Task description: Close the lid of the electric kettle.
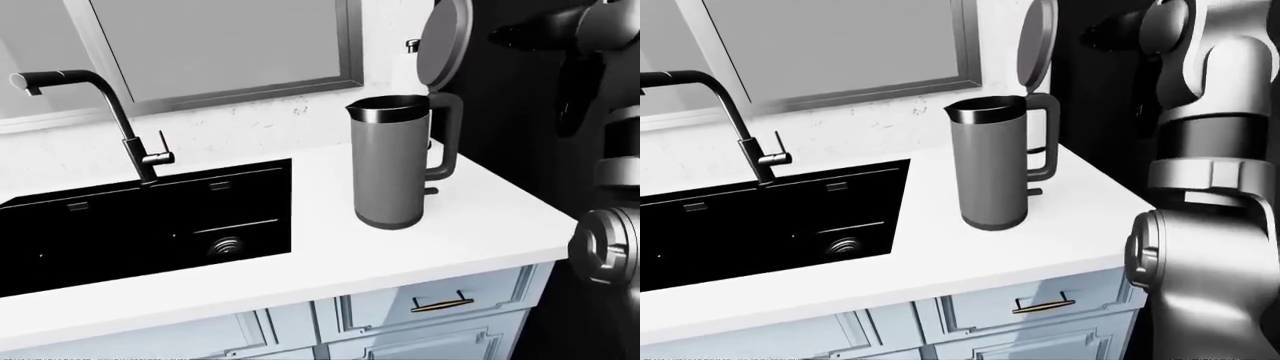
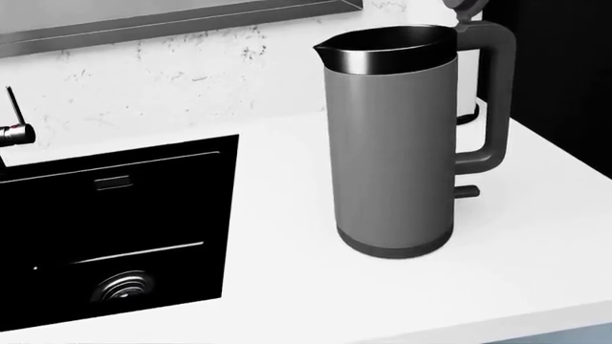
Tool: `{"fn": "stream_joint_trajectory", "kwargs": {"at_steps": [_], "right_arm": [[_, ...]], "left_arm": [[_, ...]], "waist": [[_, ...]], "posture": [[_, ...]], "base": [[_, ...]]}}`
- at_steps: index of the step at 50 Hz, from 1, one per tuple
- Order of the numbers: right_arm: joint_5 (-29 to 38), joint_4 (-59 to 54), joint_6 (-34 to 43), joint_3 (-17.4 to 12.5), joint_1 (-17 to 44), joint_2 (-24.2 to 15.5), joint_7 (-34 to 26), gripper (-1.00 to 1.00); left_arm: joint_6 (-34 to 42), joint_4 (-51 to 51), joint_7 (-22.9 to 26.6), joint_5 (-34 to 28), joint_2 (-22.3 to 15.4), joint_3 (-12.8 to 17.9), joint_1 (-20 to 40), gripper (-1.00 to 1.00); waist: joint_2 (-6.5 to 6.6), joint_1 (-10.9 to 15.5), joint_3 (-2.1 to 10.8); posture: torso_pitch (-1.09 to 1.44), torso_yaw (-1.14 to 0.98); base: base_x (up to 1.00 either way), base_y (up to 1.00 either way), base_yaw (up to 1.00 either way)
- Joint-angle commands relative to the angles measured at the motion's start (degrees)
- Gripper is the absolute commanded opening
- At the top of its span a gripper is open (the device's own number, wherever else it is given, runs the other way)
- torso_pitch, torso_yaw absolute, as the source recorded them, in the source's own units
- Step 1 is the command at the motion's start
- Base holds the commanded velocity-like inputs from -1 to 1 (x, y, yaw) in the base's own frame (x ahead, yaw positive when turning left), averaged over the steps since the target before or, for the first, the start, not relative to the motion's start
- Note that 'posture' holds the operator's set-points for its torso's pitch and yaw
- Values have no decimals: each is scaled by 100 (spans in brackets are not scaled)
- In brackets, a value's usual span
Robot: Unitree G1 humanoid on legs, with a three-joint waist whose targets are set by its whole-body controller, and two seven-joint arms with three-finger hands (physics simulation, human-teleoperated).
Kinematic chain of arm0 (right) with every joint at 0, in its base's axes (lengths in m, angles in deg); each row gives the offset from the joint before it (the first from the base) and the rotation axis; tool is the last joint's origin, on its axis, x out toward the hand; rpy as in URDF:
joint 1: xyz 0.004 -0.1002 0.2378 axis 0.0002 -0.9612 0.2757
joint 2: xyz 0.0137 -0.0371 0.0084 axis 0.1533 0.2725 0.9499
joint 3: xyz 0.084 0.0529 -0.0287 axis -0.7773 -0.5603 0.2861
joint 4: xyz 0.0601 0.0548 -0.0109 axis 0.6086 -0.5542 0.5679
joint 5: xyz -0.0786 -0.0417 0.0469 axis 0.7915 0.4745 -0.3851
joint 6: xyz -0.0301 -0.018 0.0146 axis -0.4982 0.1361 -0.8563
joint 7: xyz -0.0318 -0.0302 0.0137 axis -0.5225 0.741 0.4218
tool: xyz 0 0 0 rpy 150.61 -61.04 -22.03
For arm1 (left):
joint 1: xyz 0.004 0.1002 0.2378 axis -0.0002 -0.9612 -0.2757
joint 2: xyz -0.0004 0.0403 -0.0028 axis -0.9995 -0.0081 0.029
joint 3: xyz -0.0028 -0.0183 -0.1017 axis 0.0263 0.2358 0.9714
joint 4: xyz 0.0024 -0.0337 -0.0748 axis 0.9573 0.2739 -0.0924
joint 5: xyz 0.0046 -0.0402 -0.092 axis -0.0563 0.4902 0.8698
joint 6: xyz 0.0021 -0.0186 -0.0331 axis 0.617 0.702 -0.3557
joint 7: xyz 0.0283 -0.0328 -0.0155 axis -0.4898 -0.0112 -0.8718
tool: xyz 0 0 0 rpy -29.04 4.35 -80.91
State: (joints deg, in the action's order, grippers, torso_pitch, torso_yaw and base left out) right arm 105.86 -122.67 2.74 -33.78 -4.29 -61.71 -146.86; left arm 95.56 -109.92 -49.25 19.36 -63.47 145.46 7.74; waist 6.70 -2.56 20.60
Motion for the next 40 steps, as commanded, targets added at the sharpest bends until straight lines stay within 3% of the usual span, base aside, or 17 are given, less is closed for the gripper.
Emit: {"fn": "stream_joint_trajectory", "kwargs": {"at_steps": [1, 40], "right_arm": [[48, 83, 15, -12, 257, -16, 176, 100], [495, -1477, 393, 285, 1174, 440, 1060, 100]], "left_arm": [[-121, -40, 20, -15, -119, -5, 61, 100], [-165, -28, 27, -12, -117, 13, 57, 100]], "waist": [[-16, -3, -16], [18, 38, -7]], "posture": [[-67, 0], [-67, 0]], "base": [[0, 0, 0], [0, 0, 0]]}}
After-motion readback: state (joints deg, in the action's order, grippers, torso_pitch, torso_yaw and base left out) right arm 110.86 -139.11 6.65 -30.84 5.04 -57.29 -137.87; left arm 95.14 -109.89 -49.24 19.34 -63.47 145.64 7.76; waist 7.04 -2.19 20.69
